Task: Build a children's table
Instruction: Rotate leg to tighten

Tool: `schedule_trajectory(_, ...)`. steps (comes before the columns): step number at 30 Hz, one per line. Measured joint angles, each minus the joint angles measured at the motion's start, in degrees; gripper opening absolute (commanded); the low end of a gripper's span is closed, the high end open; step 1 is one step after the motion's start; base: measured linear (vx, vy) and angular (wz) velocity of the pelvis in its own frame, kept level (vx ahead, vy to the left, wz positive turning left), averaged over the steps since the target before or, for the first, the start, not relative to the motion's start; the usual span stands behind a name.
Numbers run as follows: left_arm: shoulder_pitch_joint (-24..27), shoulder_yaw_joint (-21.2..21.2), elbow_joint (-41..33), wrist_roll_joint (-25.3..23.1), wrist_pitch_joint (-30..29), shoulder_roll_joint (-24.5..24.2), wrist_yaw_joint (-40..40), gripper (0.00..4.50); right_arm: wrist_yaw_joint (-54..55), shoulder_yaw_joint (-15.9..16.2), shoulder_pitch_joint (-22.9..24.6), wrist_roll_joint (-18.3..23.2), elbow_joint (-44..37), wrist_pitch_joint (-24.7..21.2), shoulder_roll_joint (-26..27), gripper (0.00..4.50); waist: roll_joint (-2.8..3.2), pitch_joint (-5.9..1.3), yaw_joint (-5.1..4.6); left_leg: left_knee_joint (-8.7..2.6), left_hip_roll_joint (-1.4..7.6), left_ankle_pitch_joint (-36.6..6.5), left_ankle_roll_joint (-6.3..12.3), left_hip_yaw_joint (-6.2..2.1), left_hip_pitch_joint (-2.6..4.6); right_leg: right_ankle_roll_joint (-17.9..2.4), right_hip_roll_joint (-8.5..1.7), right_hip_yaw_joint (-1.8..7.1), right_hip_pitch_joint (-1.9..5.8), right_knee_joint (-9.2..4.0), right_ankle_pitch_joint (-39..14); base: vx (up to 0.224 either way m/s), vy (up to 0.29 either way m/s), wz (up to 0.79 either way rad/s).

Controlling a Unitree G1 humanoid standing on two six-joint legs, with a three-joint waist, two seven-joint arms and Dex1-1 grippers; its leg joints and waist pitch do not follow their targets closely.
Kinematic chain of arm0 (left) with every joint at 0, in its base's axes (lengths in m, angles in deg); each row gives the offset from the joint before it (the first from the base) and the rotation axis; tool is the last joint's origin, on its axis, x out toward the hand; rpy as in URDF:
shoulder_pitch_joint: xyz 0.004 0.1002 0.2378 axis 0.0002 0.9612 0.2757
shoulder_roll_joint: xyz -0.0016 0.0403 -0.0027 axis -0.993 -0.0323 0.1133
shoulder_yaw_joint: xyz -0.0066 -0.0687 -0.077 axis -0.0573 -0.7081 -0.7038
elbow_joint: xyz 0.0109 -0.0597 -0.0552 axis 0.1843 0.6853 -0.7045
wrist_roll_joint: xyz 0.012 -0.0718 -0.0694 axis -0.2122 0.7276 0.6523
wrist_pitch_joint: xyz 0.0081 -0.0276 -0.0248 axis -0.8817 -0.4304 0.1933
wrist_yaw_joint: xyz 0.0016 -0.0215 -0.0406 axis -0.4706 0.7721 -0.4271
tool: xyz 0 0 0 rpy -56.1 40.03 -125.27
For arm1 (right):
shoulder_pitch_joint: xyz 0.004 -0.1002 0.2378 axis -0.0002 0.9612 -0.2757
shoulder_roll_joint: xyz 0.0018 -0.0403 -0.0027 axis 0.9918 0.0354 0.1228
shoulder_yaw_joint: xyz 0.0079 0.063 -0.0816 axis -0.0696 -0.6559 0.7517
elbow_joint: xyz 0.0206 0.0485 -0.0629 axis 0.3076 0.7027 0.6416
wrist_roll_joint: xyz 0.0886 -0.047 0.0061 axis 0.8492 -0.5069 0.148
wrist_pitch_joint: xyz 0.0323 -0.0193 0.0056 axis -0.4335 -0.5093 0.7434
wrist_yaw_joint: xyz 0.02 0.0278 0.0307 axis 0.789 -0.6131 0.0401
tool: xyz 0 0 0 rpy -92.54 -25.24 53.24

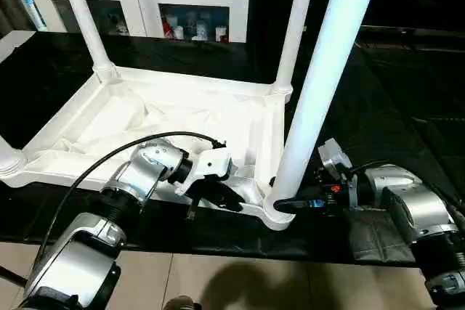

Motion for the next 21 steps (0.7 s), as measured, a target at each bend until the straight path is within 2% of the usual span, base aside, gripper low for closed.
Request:
schedule_trajectory(3, -2.0, -0.9, 2.6, -0.9, -3.7, 1.9, -4.9, 0.0, 8.9, -3.2, 2.3, -0.2, -2.0, -1.2, 2.6, 2.07, 0.0, 0.0, -0.44, 0.04, -0.05, 0.1, 0.01, 0.02, 0.07, 0.0, -0.06, 0.05, 0.01, 0.06, 0.0, 0.0, 0.0, 0.0)
schedule_trajectory(7, -4.1, -2.2, 6.4, -1.5, -6.5, 5.1, -11.9, 0.0, 21.1, -6.9, 4.4, -1.8, -4.6, -2.5, 6.7, 2.05, -0.29, -0.13, -1.2, 0.01, -0.08, 0.1, 0.01, 0.06, 0.23, 0.1, -0.06, 0.15, 0.08, 0.03, 0.0, 0.0, 0.0, 0.0)
schedule_trajectory(9, -5.8, -3.5, 9.6, -1.6, -8.7, 6.9, -17.2, 0.0, 31.2, -9.3, 4.0, -3.4, -4.5, -3.3, 12.1, 2.04, -0.41, -0.21, -2.06, -0.06, -0.08, 0.1, -0.02, 0.06, 0.46, 0.1, -0.03, 0.15, 0.18, 0.05, 0.0, 0.0, 0.0, 0.0)
schedule_trajectory(12, -7.2, -5.3, 12.6, -1.6, -10.0, 9.2, -23.7, 0.0, 42.7, -11.2, 1.6, -5.3, -2.8, -3.8, 17.4, 2.04, -0.39, -0.22, -3.34, -0.11, -0.15, 0.1, -0.03, 0.06, 0.56, 0.3, -0.02, 0.26, 0.18, 0.04, -0.1, 0.0, 0.0, 0.0)
schedule_trajectory(16, -8.6, -6.4, 14.8, -2.0, -10.1, 10.3, -29.5, 0.0, 53.5, -12.3, -1.9, -6.7, -0.4, -4.3, 22.4, 2.04, -0.39, -0.22, -4.77, -0.25, -0.15, 0.1, -0.04, 0.06, 0.55, 0.2, 0.02, 0.28, 0.08, -0.07, 0.0, 0.0, 0.0, 0.0)
schedule_trajectory(18, -8.7, -6.6, 15.4, -2.0, -8.9, 10.4, -29.8, 0.0, 54.6, -12.3, -2.1, -6.9, -0.6, -4.4, 22.8, 2.73, -0.29, -0.22, -4.84, -0.42, -0.16, 0.1, -0.06, 0.05, 0.54, 0.1, 0.04, 0.28, 0.09, -0.16, 0.1, 0.0, 0.0, 0.0)
schedule_trajectory(21, -9.1, -6.6, 16.5, -2.3, -6.7, 10.3, -29.6, 0.0, 55.9, -12.3, -1.7, -7.1, -1.3, -4.7, 23.8, 2.75, -0.25, -0.22, -4.8, -0.68, -0.15, 0.1, -0.07, 0.04, 0.52, 0.1, 0.11, 0.27, 0.06, -0.36, 0.1, 0.0, 0.0, 0.0)
